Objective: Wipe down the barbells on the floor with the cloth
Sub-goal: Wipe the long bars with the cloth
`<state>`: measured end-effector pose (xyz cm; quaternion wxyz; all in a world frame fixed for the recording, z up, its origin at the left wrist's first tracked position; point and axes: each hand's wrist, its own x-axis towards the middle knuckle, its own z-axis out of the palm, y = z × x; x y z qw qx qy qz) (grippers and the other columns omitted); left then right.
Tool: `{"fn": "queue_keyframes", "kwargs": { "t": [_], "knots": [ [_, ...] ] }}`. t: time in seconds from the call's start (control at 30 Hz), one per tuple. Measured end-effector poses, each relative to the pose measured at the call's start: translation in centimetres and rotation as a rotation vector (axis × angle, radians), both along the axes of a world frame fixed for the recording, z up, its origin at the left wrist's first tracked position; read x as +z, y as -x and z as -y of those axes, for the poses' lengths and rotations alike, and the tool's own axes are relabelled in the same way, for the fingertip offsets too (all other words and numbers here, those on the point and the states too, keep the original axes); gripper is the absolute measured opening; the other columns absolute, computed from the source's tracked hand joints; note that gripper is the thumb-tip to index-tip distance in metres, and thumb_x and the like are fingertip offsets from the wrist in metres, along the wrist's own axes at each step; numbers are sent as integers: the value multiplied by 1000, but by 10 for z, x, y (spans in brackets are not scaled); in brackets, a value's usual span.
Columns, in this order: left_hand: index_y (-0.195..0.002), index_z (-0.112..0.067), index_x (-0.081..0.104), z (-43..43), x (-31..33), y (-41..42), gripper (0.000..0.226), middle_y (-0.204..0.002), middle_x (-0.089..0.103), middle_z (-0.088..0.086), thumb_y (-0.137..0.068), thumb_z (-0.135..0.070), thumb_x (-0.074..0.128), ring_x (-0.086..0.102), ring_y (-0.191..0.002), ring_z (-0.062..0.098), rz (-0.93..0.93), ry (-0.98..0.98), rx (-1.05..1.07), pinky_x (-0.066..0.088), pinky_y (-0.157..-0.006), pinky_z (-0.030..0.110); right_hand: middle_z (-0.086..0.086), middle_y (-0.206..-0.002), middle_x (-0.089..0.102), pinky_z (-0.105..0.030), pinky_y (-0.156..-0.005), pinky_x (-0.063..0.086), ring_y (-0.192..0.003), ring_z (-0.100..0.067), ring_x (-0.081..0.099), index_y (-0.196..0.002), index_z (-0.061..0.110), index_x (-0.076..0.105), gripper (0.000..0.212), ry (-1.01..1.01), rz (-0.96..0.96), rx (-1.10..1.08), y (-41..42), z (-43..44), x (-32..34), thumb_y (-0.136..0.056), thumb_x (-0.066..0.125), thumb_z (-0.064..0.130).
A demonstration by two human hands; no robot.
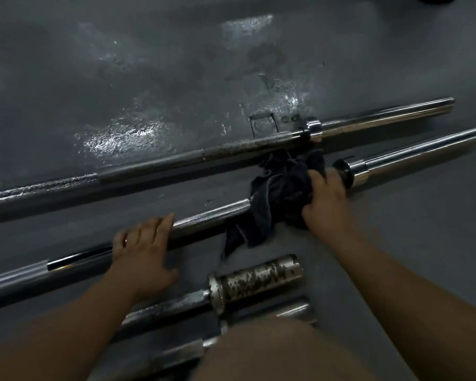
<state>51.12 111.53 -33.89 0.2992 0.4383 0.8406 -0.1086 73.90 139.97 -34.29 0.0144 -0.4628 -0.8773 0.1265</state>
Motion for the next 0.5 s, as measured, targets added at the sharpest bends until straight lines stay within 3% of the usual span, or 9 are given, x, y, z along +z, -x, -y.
{"fn": "queue_keyframes", "kwargs": {
  "t": [0.1,0.23,0.3,0.4,0.47,0.5],
  "knots": [
    [-151,-37,-17,2,-3,2,113,-161,6,-1,-61,-68,44,14,-145,26,7,-58,5,5,-111,46,-21,-131,53,-34,-112,28,-122,-36,44,-127,13,61,73,48,-125,150,37,60,-4,-54,63,8],
    [-151,-37,-18,12,-3,-7,111,-162,3,-2,-61,-66,40,8,-147,27,30,-117,24,-1,-112,46,-14,-135,57,-33,-112,33,-126,-31,49,-127,17,65,67,241,-193,262,48,90,3,-60,62,11],
    [-152,-36,-17,20,-3,-11,112,-163,4,-1,-58,-67,36,9,-148,26,21,-159,5,-3,-113,46,-2,-119,66,-26,-105,42,-114,-19,60,-117,18,70,61,393,-406,104,39,81,12,-59,54,7],
    [-148,-39,-24,35,-8,-18,112,-165,-2,-2,-56,-67,32,2,-150,23,65,-198,-7,-7,-114,44,5,-100,70,-22,-84,52,-93,-10,65,-115,17,68,54,457,-775,-533,20,48,21,-67,51,-2],
    [-150,-40,-21,40,-8,-22,113,-165,4,-2,-56,-66,37,7,-150,22,70,-222,-16,-3,-115,44,-9,-114,64,-30,-93,51,-103,-21,61,-126,12,62,54,364,-789,-712,19,42,22,-72,57,15],
    [-151,-39,-17,42,-9,-23,114,-164,9,-1,-55,-66,40,11,-149,23,66,-228,-12,-1,-115,44,-14,-124,58,-35,-101,47,-111,-27,57,-128,12,60,58,349,-687,-634,25,49,20,-73,59,28]
  ]
}}
